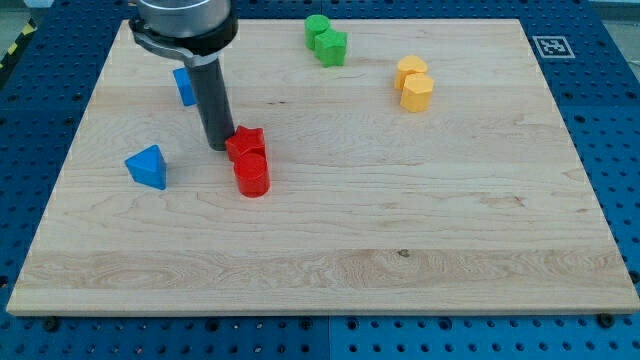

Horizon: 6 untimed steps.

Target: Nudge the blue triangle down a bit

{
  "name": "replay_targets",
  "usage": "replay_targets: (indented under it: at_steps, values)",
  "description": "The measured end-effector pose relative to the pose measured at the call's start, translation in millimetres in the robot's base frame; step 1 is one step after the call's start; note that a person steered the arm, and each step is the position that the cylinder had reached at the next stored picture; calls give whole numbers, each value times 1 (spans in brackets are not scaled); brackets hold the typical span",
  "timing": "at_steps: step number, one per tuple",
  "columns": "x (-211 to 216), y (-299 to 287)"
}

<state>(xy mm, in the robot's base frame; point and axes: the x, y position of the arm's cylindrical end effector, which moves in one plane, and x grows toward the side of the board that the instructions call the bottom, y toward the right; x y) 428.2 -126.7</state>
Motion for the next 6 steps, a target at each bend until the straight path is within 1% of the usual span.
replay_targets:
  at_steps: [2, 3, 4, 5, 6]
  values:
    - [0, -78]
    - [8, -104]
    - [73, -106]
    - [101, -84]
    - [101, -72]
